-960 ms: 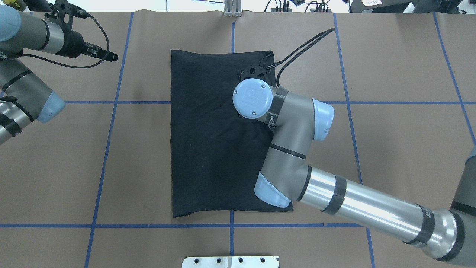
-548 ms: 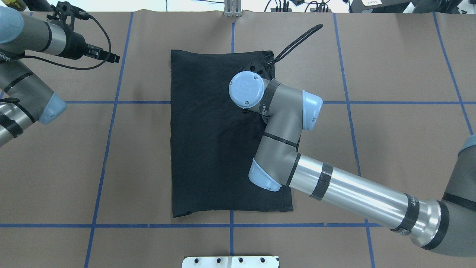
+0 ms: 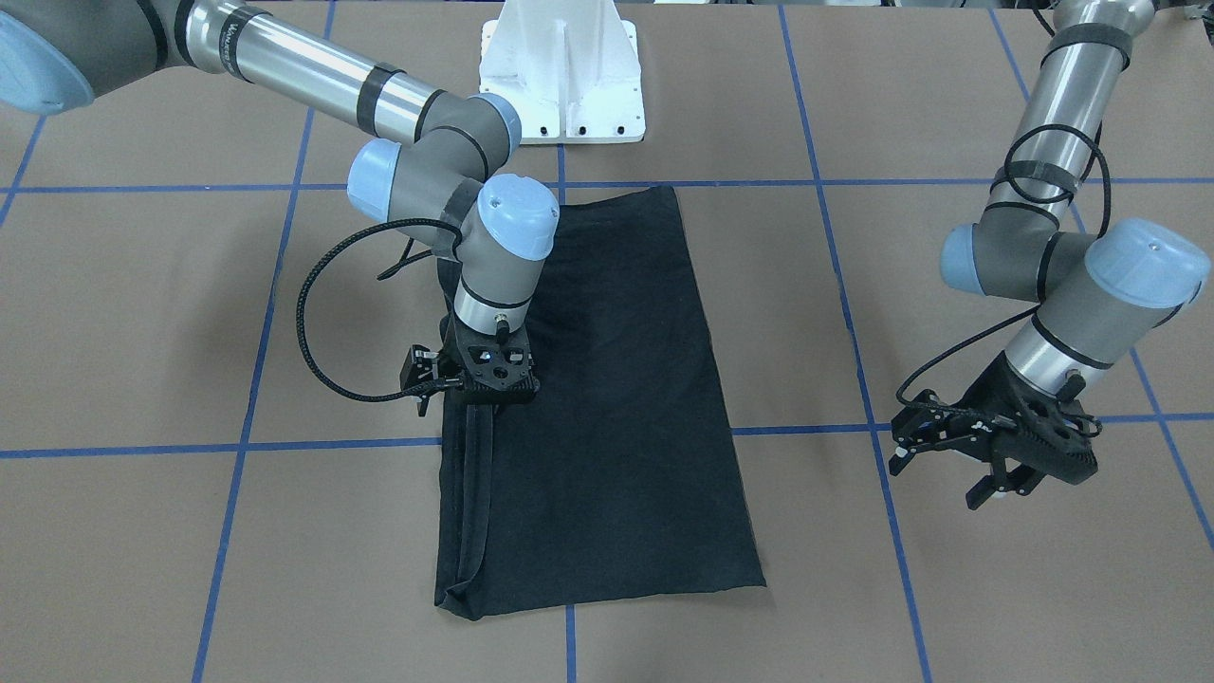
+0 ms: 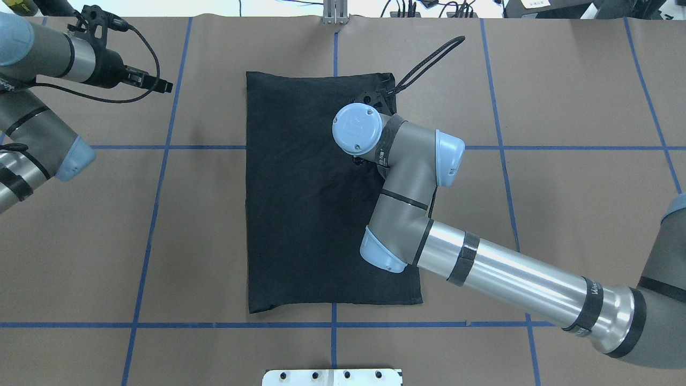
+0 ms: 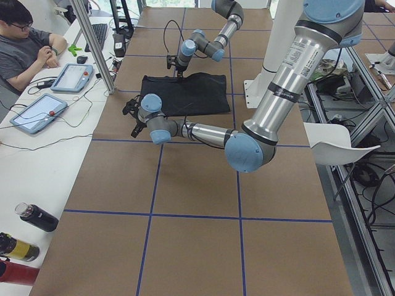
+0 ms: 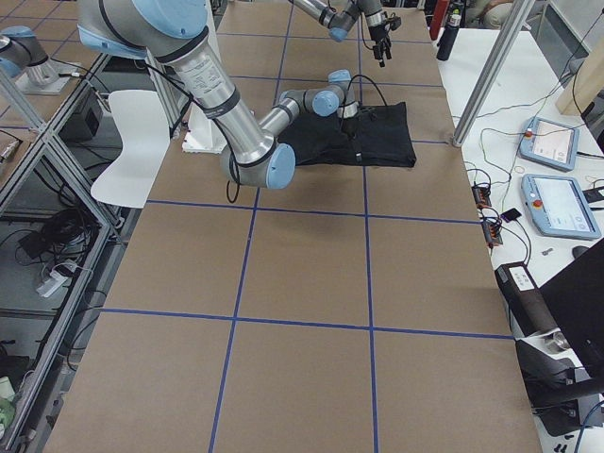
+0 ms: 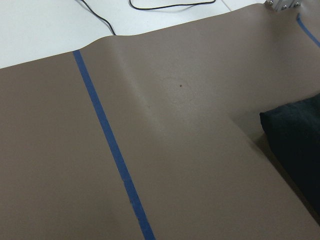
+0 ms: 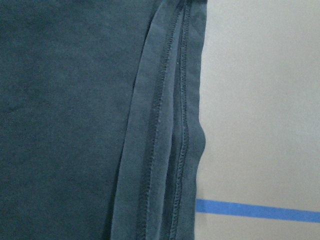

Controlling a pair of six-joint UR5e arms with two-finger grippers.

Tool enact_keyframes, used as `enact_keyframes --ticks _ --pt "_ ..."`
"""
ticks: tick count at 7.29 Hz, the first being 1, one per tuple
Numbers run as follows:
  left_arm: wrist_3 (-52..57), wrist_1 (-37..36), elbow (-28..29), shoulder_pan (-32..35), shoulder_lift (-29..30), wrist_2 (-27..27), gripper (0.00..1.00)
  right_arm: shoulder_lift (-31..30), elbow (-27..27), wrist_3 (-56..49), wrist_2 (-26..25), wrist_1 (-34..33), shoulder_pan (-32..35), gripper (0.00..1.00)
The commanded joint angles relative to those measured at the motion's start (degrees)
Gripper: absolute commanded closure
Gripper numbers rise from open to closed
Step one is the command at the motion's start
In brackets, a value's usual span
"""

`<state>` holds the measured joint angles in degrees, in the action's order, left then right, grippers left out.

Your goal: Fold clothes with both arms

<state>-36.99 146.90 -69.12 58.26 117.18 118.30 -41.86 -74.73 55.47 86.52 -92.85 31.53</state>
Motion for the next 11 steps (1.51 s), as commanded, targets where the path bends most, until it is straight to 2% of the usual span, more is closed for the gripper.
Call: enact_keyframes --ticks 1,4,5,7,8,9,10,11 --pt "0.0 0.3 0.0 -0.1 -0.1 0.0 0.0 -1.5 -0.1 -2.5 0.1 -0.1 1.0 0.01" --pt "-0.2 0.3 0.0 -0.2 -0.1 0.0 0.0 -6.4 -3.0 -7.6 1.5 -0.1 5.2 0.01" --pt "-0.4 0.3 -0.1 -0.1 0.0 0.0 0.0 -8.9 -5.8 -9.3 1.4 -0.1 6.0 0.01" --pt "-3.5 0.1 -2.1 -0.2 0.1 -0.3 0.0 -9.5 -11.0 -8.1 4.0 0.4 7.0 0.01" --pt "-9.0 -0.1 -4.9 -1.9 -0.3 -1.4 0.0 -9.6 -15.8 -5.4 7.3 0.4 7.6 0.0" --pt "-16.1 -0.4 -9.0 -6.8 -1.9 -7.1 0.0 -10.4 -20.8 1.9 9.4 0.6 7.5 0.0" --pt "-22.1 -1.3 -12.8 -10.3 -2.3 -9.0 0.0 -12.9 -26.8 8.1 9.6 0.7 7.1 0.0" --pt "-26.7 -4.3 -18.1 -13.3 -3.8 -9.5 0.0 -17.8 -33.3 8.9 9.9 0.7 6.0 0.0"
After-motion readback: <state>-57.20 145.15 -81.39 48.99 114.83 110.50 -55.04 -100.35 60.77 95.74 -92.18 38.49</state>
